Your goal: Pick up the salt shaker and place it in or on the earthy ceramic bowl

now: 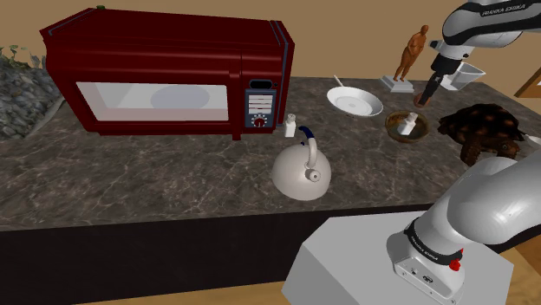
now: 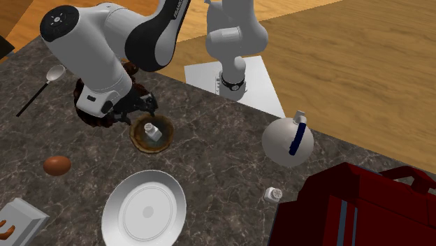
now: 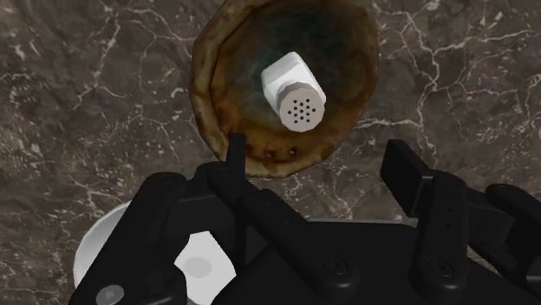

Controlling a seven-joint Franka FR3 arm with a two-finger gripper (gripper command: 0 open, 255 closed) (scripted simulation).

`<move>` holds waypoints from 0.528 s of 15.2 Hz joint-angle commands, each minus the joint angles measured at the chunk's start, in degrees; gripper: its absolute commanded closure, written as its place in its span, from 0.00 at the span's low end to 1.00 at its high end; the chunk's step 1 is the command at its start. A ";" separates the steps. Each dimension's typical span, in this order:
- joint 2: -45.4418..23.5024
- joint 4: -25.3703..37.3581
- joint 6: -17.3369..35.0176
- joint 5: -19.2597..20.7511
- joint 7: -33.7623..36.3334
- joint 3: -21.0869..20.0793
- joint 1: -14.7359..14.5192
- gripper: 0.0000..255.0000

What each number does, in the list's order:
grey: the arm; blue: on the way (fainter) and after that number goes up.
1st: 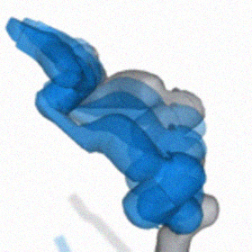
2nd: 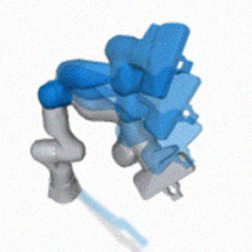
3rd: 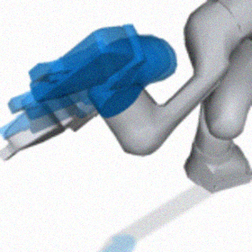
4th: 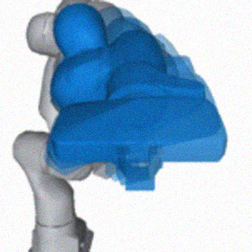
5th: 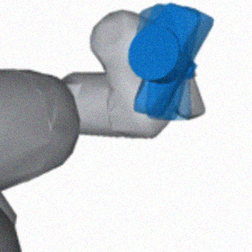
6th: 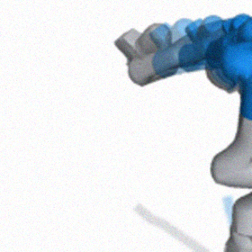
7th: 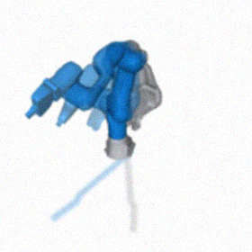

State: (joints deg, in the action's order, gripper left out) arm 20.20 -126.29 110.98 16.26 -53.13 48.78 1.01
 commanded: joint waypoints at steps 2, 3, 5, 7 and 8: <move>0.00 0.00 0.00 0.00 0.00 0.00 0.00 0.00; 0.00 0.00 0.00 0.00 0.00 0.00 0.00 0.00; 0.50 1.54 -1.99 0.01 0.11 -0.60 0.05 0.00; 1.15 4.85 -5.90 -0.15 0.19 -1.66 0.03 0.00; 1.29 6.22 -7.42 -0.26 0.17 -2.02 -0.01 0.00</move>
State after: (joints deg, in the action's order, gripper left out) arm 21.16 -121.41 105.28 16.00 -52.94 47.18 0.96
